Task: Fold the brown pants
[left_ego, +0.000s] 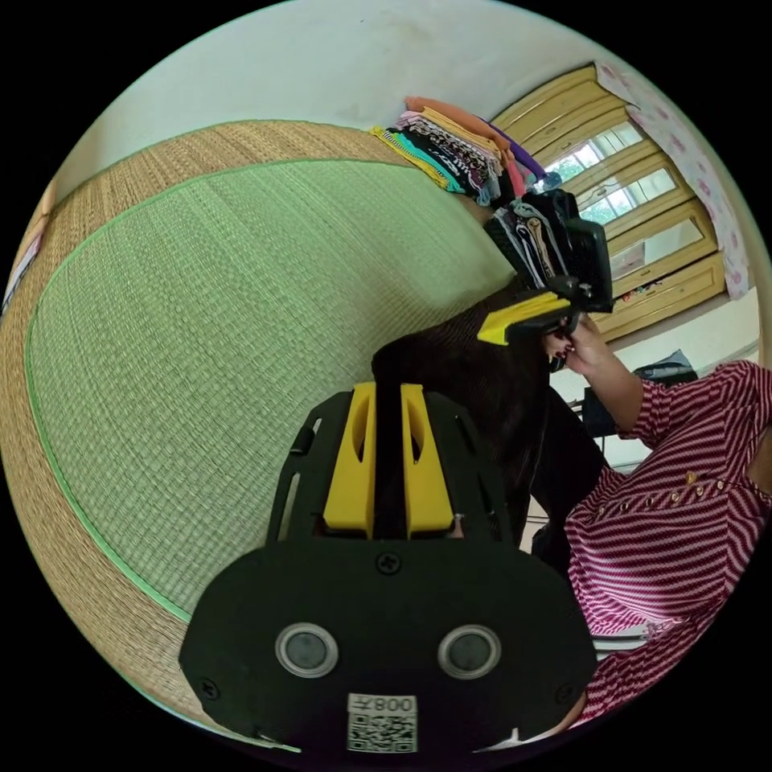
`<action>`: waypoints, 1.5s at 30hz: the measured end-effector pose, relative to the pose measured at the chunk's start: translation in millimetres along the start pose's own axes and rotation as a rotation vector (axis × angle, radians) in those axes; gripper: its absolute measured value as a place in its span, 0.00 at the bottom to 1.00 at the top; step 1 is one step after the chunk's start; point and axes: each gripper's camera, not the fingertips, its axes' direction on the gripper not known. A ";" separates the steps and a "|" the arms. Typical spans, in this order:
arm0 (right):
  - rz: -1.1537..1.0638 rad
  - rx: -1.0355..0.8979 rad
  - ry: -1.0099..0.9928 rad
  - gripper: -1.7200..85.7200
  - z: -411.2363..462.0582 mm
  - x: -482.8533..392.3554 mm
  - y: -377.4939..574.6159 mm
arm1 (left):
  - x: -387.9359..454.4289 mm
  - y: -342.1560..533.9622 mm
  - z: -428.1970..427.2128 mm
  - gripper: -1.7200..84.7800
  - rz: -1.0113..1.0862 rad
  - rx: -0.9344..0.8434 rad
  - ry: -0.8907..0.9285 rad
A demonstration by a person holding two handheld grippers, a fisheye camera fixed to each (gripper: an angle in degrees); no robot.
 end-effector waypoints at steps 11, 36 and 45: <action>-0.020 0.098 0.000 0.03 -14.8 -17.3 8.4 | 44.5 39.8 -6.6 0.08 0.159 0.102 -0.119; -0.407 -0.194 -0.009 0.03 65.0 -104.3 -109.8 | 24.0 96.4 54.9 0.06 0.118 0.187 -0.214; -0.240 -0.236 0.012 0.03 98.5 -73.7 -132.0 | -4.8 136.2 102.9 0.04 -0.073 0.076 -0.220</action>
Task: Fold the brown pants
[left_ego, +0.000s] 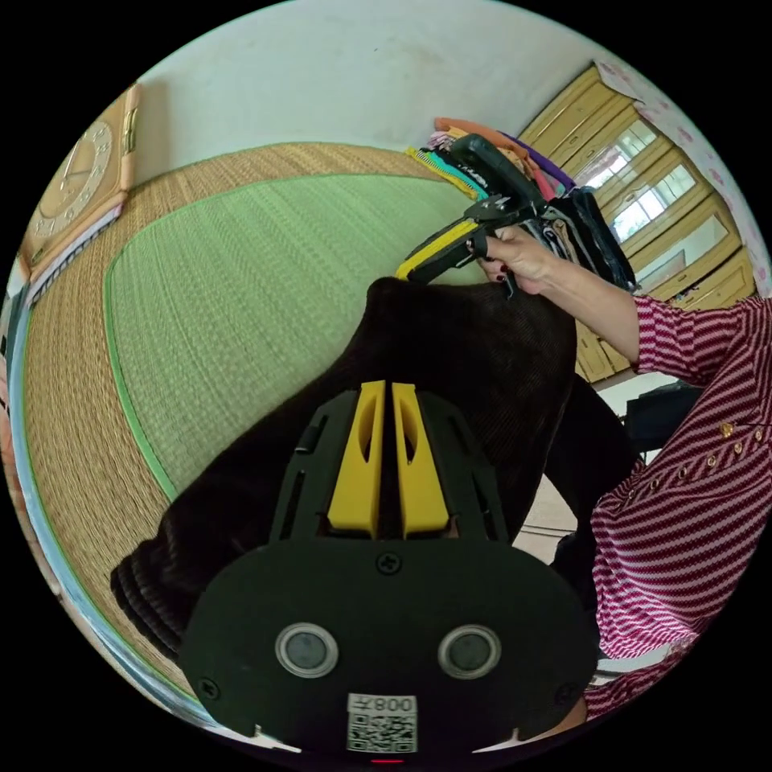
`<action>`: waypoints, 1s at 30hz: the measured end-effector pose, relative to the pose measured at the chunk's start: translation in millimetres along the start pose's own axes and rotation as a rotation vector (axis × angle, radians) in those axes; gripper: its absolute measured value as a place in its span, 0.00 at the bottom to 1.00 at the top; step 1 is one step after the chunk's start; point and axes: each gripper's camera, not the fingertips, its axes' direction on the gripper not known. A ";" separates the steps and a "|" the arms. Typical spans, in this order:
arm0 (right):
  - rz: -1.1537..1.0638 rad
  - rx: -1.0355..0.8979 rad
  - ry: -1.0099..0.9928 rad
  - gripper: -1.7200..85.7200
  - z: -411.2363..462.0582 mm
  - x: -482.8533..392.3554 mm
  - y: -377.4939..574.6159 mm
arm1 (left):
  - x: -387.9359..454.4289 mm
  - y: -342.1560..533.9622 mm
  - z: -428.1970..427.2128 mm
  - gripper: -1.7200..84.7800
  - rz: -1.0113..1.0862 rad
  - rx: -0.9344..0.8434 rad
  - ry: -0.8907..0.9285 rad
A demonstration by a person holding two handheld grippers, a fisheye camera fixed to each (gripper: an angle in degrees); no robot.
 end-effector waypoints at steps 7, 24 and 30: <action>0.157 0.090 0.004 0.02 -18.2 21.3 13.8 | -3.0 45.3 12.0 0.03 -0.140 0.018 -0.001; 0.224 0.143 -0.013 0.02 -27.2 -23.7 96.9 | 26.3 152.2 21.0 0.02 -0.478 0.173 -0.117; 0.126 0.097 -0.114 0.02 -6.5 -112.7 160.4 | 38.0 181.7 30.1 0.02 -0.582 0.210 -0.148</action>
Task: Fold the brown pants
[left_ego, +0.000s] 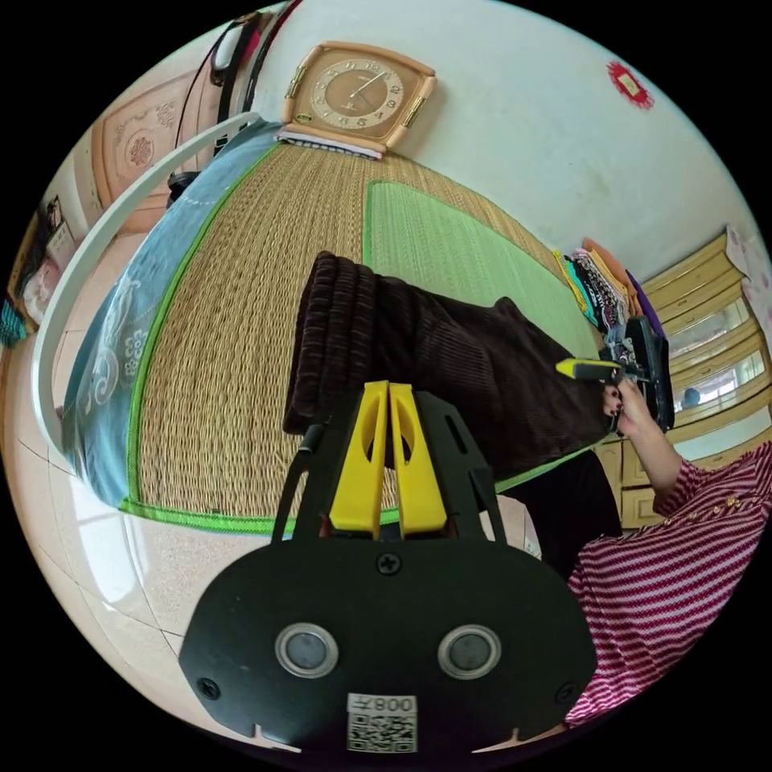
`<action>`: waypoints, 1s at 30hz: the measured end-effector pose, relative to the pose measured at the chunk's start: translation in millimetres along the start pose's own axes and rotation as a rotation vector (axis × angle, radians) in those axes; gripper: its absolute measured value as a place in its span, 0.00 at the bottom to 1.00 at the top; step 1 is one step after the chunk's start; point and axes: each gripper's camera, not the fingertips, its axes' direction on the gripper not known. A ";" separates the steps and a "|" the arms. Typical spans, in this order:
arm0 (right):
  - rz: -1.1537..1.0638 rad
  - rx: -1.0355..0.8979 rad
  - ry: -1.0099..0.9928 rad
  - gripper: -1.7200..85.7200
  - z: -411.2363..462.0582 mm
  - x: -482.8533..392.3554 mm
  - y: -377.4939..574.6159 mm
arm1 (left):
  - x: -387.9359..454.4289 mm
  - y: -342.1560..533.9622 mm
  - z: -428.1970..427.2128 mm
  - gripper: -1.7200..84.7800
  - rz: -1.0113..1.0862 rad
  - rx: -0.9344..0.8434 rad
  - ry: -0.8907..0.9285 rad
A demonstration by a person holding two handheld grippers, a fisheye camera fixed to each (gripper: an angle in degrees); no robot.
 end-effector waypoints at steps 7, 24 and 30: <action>0.044 -0.117 0.102 0.02 45.4 -28.3 71.4 | 22.5 16.9 -13.9 0.02 -0.023 0.087 -0.077; 0.241 0.064 0.033 0.02 -20.0 21.5 210.2 | 114.4 41.8 -10.8 0.02 0.116 0.001 0.216; 0.449 0.266 0.072 0.02 -103.4 91.7 335.5 | 201.2 29.7 17.6 0.02 0.263 -0.172 0.310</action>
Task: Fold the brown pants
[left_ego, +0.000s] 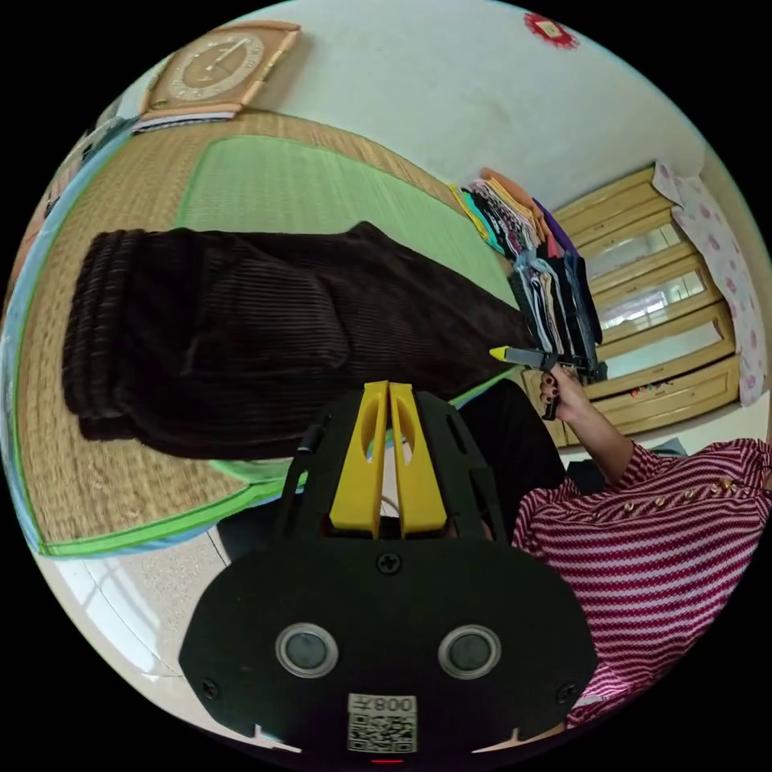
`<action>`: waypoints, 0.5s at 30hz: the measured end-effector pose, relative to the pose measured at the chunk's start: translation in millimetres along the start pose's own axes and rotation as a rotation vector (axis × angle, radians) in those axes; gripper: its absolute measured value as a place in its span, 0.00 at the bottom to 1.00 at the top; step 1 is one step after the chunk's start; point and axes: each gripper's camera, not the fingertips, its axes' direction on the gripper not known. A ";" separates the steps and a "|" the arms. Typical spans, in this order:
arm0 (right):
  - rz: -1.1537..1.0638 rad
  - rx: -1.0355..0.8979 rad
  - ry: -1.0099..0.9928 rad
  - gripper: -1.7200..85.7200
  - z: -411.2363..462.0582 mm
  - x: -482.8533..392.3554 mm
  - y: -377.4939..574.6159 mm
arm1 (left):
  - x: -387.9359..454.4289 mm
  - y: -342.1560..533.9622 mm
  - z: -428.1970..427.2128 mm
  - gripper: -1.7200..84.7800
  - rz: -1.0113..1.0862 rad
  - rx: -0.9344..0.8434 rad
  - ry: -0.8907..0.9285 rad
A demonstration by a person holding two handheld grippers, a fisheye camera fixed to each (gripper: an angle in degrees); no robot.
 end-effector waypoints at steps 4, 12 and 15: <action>0.181 0.103 0.027 0.02 -49.6 88.7 42.4 | 56.2 -39.7 32.3 0.02 0.083 -0.102 0.021; 0.322 0.315 -0.178 0.02 -112.8 201.8 140.0 | 179.3 -106.3 79.9 0.03 0.294 -0.275 0.054; 0.401 0.423 -0.148 0.02 -153.5 252.4 185.5 | 230.0 -127.8 102.6 0.04 0.378 -0.342 0.057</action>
